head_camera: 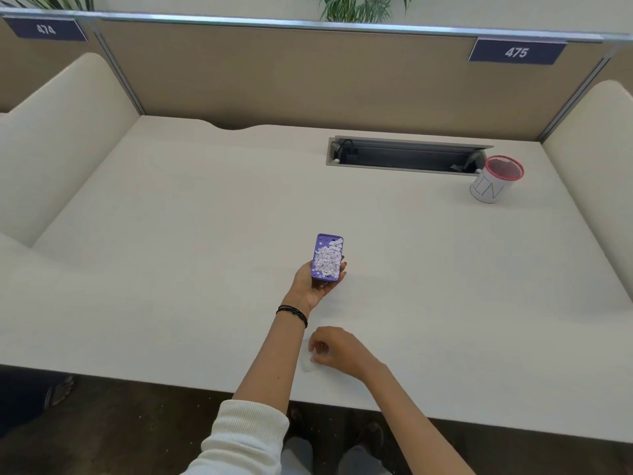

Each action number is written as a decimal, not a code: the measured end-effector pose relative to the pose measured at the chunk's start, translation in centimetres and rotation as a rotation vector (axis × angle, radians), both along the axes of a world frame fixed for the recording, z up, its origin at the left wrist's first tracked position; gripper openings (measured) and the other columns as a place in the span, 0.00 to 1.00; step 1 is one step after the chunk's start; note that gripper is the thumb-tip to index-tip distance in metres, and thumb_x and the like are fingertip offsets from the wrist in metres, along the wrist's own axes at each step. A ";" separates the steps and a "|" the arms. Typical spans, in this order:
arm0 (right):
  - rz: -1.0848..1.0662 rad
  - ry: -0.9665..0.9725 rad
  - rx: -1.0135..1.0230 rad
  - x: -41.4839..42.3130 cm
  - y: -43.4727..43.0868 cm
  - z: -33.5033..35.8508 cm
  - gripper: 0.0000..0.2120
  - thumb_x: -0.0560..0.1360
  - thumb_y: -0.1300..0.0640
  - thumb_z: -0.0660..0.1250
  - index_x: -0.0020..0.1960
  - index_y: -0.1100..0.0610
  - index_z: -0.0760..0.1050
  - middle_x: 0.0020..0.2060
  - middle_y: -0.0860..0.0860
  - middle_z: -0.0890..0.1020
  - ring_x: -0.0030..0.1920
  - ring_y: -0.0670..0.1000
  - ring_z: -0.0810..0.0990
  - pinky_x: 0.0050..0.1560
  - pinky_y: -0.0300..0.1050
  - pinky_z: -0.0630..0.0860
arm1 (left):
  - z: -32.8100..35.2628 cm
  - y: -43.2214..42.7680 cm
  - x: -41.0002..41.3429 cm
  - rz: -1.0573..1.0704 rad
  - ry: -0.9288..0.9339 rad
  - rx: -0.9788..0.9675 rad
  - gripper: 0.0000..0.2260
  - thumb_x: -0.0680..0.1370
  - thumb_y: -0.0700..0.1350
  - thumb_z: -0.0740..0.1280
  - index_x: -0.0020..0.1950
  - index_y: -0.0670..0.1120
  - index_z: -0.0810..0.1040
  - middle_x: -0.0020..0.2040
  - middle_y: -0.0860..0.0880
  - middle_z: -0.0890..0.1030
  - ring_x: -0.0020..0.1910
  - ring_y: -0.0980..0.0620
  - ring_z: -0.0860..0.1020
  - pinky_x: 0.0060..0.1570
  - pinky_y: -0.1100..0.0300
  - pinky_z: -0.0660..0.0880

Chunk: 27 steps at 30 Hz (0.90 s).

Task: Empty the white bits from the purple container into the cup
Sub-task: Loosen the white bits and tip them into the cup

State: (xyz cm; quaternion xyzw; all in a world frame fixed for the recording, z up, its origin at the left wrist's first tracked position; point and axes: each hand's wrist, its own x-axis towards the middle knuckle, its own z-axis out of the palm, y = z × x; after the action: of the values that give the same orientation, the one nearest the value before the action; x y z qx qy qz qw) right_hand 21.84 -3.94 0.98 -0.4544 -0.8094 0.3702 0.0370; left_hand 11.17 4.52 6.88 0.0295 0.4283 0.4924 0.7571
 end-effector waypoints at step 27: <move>0.077 -0.031 0.187 -1.1 0.5 1.7 0.06 0.76 0.61 0.59 0.45 0.59 0.75 0.44 0.55 0.78 0.40 0.51 0.73 0.44 0.43 0.69 | 0.2 0.9 -0.3 0.014 -0.049 -0.008 0.13 0.82 0.42 0.52 0.58 0.39 0.73 0.34 0.43 0.85 0.31 0.48 0.84 0.31 0.57 0.82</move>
State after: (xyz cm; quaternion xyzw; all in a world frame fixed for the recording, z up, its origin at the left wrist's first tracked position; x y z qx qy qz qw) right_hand 20.72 -3.44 2.64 -0.4233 -0.8578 0.2869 0.0523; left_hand 10.87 5.44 7.05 0.0112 0.4116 0.4965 0.7642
